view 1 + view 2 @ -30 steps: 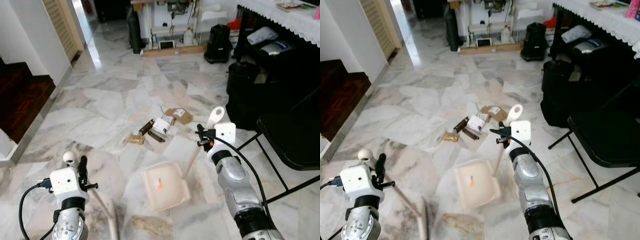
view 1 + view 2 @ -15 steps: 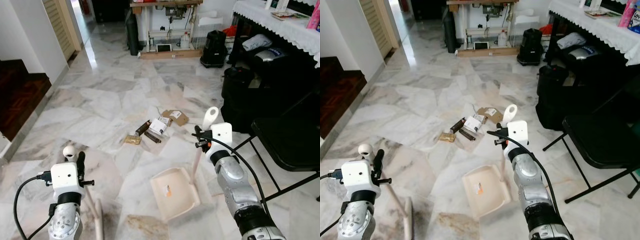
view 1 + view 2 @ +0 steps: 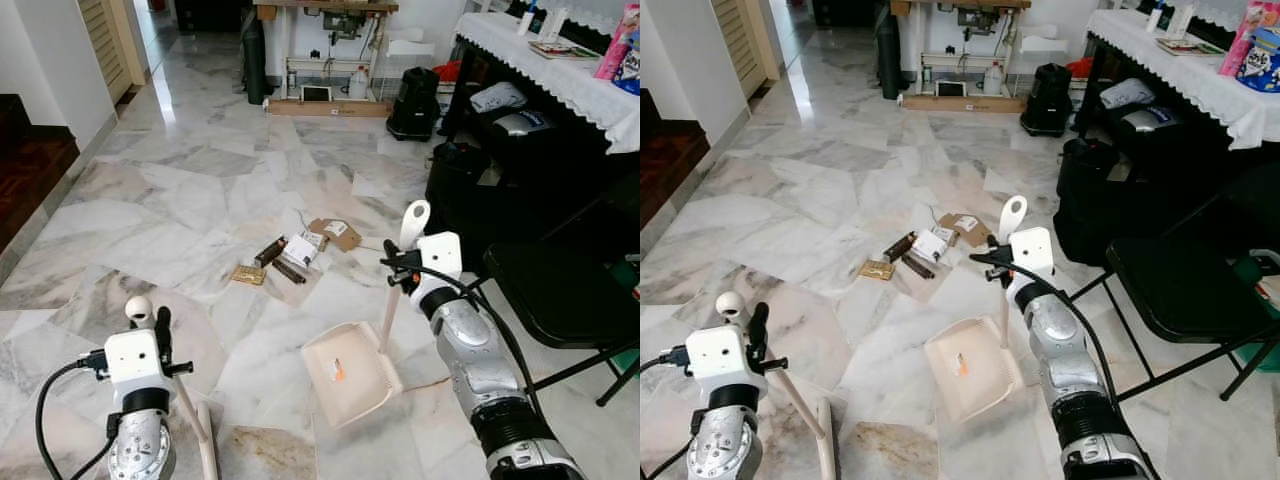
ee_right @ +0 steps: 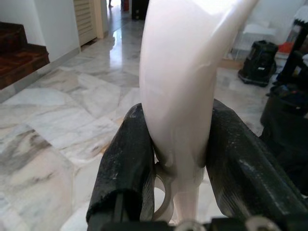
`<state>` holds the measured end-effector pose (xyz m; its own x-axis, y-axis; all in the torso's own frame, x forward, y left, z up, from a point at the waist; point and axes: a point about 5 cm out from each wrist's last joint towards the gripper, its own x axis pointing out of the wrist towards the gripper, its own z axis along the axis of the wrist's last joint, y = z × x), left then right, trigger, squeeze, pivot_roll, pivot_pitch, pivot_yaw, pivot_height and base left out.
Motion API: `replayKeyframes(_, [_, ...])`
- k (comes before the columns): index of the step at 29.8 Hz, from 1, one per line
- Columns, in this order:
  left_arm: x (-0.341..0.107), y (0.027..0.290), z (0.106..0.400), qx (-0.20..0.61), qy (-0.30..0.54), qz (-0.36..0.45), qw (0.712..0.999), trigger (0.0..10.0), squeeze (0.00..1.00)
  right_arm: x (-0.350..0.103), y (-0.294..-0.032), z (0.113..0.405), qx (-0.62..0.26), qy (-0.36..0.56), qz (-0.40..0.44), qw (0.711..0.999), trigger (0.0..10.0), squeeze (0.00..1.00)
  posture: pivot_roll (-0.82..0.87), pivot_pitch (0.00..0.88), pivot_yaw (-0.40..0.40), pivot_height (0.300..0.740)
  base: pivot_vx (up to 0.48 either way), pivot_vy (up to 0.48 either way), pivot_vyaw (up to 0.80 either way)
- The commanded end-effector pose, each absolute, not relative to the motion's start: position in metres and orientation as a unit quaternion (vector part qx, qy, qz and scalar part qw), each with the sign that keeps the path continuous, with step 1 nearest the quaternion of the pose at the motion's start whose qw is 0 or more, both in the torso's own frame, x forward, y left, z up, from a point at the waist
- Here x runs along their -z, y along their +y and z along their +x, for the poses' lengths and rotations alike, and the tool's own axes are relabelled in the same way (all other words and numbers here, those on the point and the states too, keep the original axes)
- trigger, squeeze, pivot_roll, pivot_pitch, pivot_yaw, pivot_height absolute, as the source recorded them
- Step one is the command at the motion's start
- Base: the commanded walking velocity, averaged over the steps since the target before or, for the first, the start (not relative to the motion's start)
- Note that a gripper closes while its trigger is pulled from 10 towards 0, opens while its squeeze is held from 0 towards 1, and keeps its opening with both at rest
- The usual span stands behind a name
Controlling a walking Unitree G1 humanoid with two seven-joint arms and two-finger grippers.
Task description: Sweep floor
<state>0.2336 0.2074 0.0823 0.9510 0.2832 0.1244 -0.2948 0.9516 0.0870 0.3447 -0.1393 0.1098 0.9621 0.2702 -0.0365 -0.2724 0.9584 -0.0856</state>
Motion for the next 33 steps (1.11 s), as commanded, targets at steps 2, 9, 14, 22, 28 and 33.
replayKeyframes(2, [-0.0905,0.2020,0.2389,-0.139,-0.081,0.054,0.986,10.0,0.00,-0.1194,-0.1349,0.3472,-0.140,-0.014,-0.045,0.989,10.0,0.00,-0.27,0.000,-0.008,0.740,0.000,0.000,0.00])
replayKeyframes(9, [-0.0891,0.1979,0.2402,-0.136,-0.078,0.048,0.987,10.0,0.00,-0.1185,-0.1340,0.3468,-0.141,-0.014,-0.042,0.989,10.0,0.00,-0.27,0.000,-0.001,0.740,0.000,0.000,0.00])
replayKeyframes(14, [-0.0915,0.1962,0.2406,-0.132,-0.080,0.041,0.987,10.0,0.00,-0.1174,-0.1337,0.3473,-0.140,-0.013,-0.041,0.989,10.0,0.00,-0.26,0.000,0.012,0.740,0.000,0.000,0.00])
replayKeyframes(22, [-0.0901,0.1971,0.2376,-0.128,-0.075,0.039,0.988,10.0,0.00,-0.1141,-0.1312,0.3430,-0.137,-0.014,-0.031,0.990,10.0,0.00,-0.26,0.000,0.029,0.740,0.140,0.000,0.00])
replayKeyframes(28, [-0.0920,0.1935,0.2407,-0.117,-0.077,0.034,0.990,10.0,0.00,-0.1114,-0.1288,0.3410,-0.138,-0.013,-0.028,0.990,10.0,0.00,-0.26,0.000,0.041,0.740,0.309,0.000,0.00])
replayKeyframes(33, [-0.0922,0.1936,0.2408,-0.115,-0.077,0.033,0.990,10.0,0.00,-0.1119,-0.1282,0.3408,-0.138,-0.015,-0.028,0.990,10.0,0.00,-0.27,0.000,0.038,0.740,0.314,0.000,0.00])
